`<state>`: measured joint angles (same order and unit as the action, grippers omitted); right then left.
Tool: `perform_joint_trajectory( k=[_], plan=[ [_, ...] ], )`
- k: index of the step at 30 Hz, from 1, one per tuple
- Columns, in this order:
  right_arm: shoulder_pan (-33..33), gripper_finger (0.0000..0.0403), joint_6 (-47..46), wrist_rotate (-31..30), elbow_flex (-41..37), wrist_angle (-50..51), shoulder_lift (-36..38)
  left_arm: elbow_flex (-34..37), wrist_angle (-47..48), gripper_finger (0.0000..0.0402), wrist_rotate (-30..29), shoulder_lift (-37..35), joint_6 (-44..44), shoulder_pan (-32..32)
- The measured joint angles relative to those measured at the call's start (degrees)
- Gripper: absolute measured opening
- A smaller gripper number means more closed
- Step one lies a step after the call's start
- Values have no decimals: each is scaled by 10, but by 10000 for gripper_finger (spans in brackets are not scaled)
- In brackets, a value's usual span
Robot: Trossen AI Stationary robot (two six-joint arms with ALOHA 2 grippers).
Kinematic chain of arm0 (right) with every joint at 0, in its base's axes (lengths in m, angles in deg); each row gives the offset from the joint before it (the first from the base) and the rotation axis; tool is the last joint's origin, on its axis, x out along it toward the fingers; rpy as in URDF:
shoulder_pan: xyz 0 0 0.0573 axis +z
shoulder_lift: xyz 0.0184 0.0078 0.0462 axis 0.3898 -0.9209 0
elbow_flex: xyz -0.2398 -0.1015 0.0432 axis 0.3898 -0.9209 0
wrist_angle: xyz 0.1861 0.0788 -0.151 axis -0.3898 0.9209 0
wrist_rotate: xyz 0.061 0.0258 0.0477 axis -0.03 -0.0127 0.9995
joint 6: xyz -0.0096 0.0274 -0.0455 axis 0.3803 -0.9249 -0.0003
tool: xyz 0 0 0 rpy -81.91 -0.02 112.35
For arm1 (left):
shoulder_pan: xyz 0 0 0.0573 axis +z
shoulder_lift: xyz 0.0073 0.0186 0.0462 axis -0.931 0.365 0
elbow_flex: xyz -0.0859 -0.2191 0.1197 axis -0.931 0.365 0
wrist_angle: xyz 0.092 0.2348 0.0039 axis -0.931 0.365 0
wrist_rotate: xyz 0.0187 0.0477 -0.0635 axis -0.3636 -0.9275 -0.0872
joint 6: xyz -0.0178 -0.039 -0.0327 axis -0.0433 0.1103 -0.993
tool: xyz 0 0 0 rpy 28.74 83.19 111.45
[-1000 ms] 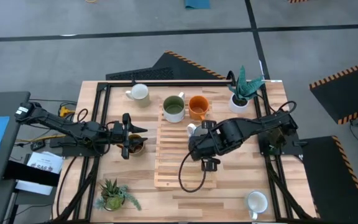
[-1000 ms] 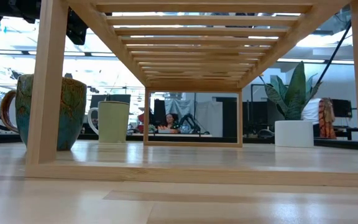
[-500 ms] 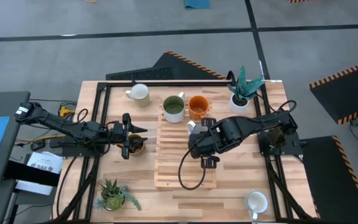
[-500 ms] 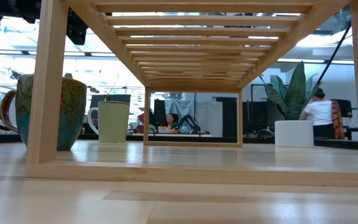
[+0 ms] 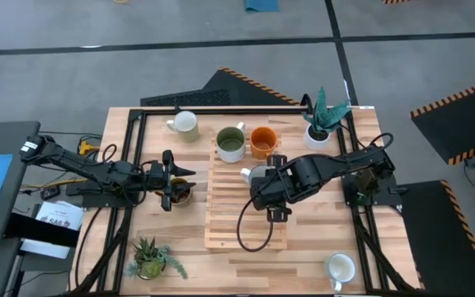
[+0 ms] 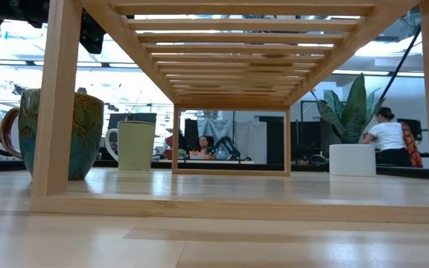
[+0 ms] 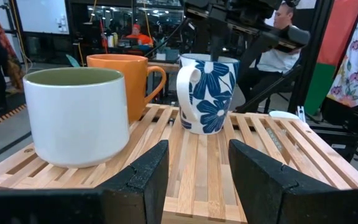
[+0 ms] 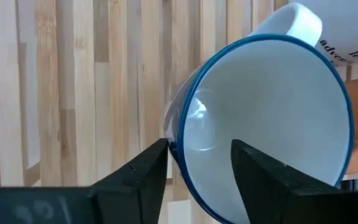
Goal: Place coffee mugs
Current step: Put the dark blue mug on the shelf
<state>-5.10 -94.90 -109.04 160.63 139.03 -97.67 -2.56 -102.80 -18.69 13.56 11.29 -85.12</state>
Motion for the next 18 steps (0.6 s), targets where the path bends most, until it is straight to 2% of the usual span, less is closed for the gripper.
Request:
perform_joint_trajectory(
  k=[13, 18],
  plan=[
    [0, 210, 4, 0, 2, 18, 17, 0, 2, 151, -19, 0, 0, 0],
    [2, 210, 3, -1, 37, 33, 35, 0, 3, 151, -19, 0, 0, 0]
  ],
)
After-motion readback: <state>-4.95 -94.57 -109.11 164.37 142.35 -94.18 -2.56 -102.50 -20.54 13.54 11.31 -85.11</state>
